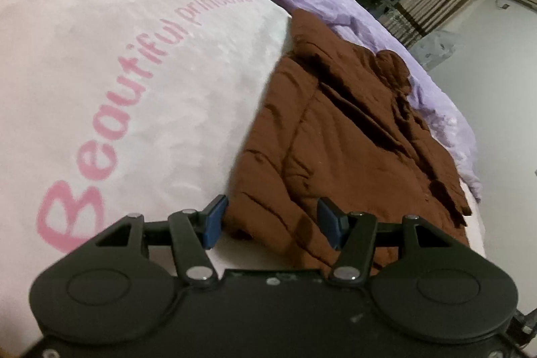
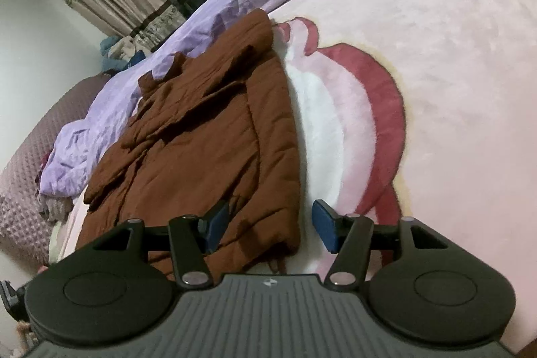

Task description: Fold large clothes

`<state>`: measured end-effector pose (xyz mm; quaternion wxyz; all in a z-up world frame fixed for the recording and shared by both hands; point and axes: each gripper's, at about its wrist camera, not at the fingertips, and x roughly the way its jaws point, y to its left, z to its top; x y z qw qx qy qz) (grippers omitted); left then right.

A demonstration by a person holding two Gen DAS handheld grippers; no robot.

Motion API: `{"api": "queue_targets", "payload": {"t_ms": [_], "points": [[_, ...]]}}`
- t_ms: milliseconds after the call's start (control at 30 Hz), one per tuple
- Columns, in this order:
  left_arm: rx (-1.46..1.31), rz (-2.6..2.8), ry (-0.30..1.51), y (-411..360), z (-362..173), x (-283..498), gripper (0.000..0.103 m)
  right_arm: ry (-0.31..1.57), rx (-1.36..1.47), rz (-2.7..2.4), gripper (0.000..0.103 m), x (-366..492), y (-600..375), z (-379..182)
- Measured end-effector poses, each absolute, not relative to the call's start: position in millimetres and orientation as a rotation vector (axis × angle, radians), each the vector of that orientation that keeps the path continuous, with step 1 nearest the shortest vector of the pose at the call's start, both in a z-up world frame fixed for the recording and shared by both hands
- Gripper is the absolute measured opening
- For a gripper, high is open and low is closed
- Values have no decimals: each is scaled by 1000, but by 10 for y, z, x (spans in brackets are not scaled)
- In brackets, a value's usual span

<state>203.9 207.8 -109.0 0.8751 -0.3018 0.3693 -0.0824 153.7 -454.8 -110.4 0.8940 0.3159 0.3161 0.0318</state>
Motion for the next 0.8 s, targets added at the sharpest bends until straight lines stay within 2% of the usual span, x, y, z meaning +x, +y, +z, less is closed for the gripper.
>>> {"api": "queue_targets", "payload": {"t_ms": [300,500,533,567,600,633,667,733,800], "points": [[-651,-199,774,2096,-1120,2172,59,648,677,69,72,1560,-4549,-1134],[-625,-257,784,1929,-1118,2148,52,654,649,95,72,1574,-4465,-1086],[-622,-252,780,1918,-1114,2156,49,660,658,111,70,1585,-4459,-1085],[-626,-247,780,1914,-1112,2170,34,664,666,113,67,1594,-4453,-1086],[-634,-246,781,1915,-1112,2187,22,664,667,104,54,1604,-4447,-1081],[-650,-258,781,1922,-1112,2201,18,663,666,94,35,1610,-4442,-1076],[-658,-260,772,1923,-1095,2204,17,662,669,87,27,1614,-4447,-1072],[-641,-272,748,1896,-1018,2202,16,637,703,85,15,1602,-4483,-1056],[-623,-289,717,1856,-907,2195,15,598,759,112,15,1576,-4535,-1017]]}}
